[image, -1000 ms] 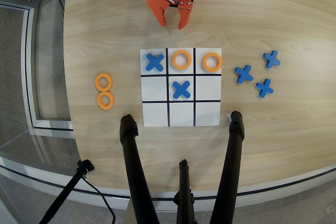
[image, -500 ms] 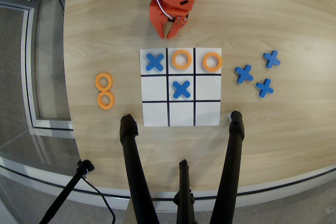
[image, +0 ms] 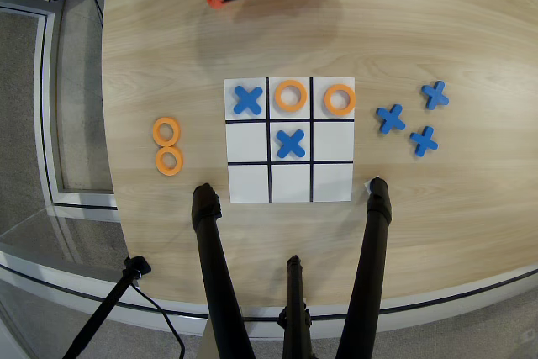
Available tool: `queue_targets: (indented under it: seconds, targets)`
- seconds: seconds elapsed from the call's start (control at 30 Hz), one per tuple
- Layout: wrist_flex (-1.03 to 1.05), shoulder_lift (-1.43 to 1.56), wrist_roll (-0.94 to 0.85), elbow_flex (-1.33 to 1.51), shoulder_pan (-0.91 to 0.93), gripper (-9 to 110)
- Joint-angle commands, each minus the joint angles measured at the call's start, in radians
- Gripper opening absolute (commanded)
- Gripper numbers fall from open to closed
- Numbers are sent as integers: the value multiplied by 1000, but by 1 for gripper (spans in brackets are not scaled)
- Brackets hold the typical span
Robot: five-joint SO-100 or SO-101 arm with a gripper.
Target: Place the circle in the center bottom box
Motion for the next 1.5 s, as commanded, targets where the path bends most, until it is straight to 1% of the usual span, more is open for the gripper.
queue_targets:
  seconds: [0.0,0.07,0.13,0.3,1.47]
  targets:
    - [11,18,3,57,265,0]
    - [11,18,3,57,342,0]
    - [11,18,3,57,376,0]
    - [11,18,3,57,337,0]
    - [11,17,3,57,339,0]
